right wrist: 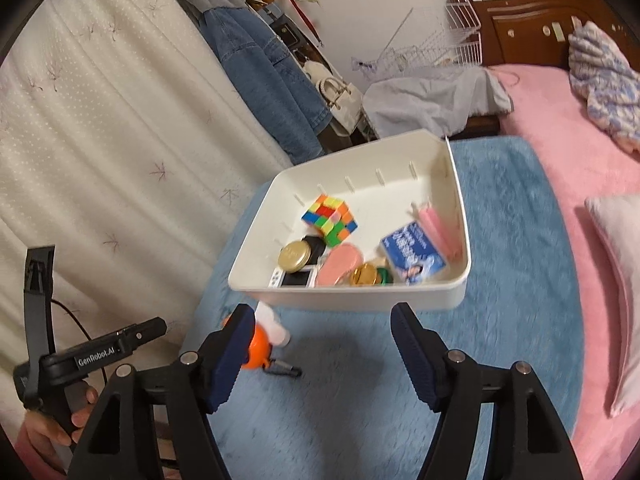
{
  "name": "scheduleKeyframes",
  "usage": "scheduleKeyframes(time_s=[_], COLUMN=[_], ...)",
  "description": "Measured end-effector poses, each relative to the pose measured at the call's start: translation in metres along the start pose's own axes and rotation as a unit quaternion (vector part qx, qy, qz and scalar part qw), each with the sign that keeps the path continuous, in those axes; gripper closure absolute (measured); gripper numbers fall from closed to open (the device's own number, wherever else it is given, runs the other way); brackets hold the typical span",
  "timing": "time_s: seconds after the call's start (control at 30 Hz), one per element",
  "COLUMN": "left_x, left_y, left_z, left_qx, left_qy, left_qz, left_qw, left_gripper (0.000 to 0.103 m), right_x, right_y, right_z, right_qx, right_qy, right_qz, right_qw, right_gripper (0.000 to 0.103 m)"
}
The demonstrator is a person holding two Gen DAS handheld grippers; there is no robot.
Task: Organize rigid objects
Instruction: 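Move both tools toward the orange cord reel and its white plug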
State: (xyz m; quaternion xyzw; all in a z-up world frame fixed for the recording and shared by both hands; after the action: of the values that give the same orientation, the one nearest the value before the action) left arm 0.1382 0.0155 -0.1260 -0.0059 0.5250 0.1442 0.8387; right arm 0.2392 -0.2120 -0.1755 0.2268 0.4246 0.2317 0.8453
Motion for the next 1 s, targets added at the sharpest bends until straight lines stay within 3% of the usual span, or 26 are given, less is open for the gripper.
scheduleKeyframes(time_s=[0.3,0.63,0.83,1.0], left_x=[-0.016,-0.011,0.002,0.018], left_y=[0.027,0.037,0.031,0.019], left_z=[-0.028,-0.046,-0.045,-0.04], left_qx=[-0.009,0.02,0.059,0.089], left_qy=[-0.001,0.024,0.042,0.074], left_qz=[0.012,0.009,-0.011,-0.056], left_qw=[0.9999,0.9995,0.9973,0.9917], left_gripper=[0.022,0.022,0.02,0.02], right_x=[-0.004,0.02,0.04,0.061], right_y=[0.007,0.008,0.008,0.008], right_z=[-0.025,-0.04,-0.047,-0.055], right_qx=[0.048,0.126,0.209,0.287], right_qy=[0.033,0.081,0.102,0.107], right_qz=[0.041,0.071,0.09,0.099], right_qw=[0.997,0.986,0.968,0.947], right_gripper=[0.023,0.021,0.02,0.02])
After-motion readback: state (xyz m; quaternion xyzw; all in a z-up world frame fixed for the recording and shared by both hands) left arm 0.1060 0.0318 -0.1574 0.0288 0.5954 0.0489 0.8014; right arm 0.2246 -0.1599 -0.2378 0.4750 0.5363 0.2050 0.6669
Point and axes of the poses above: each gripper's, at about its wrist camera, not at the fingertips, and x roughly the way its jaws point, y to its left, z to its top, the point moved 7 cm from there along x, roughly the way its jaws point, and after that the axes turned 7 degrees about z, right-handed, at the moved point
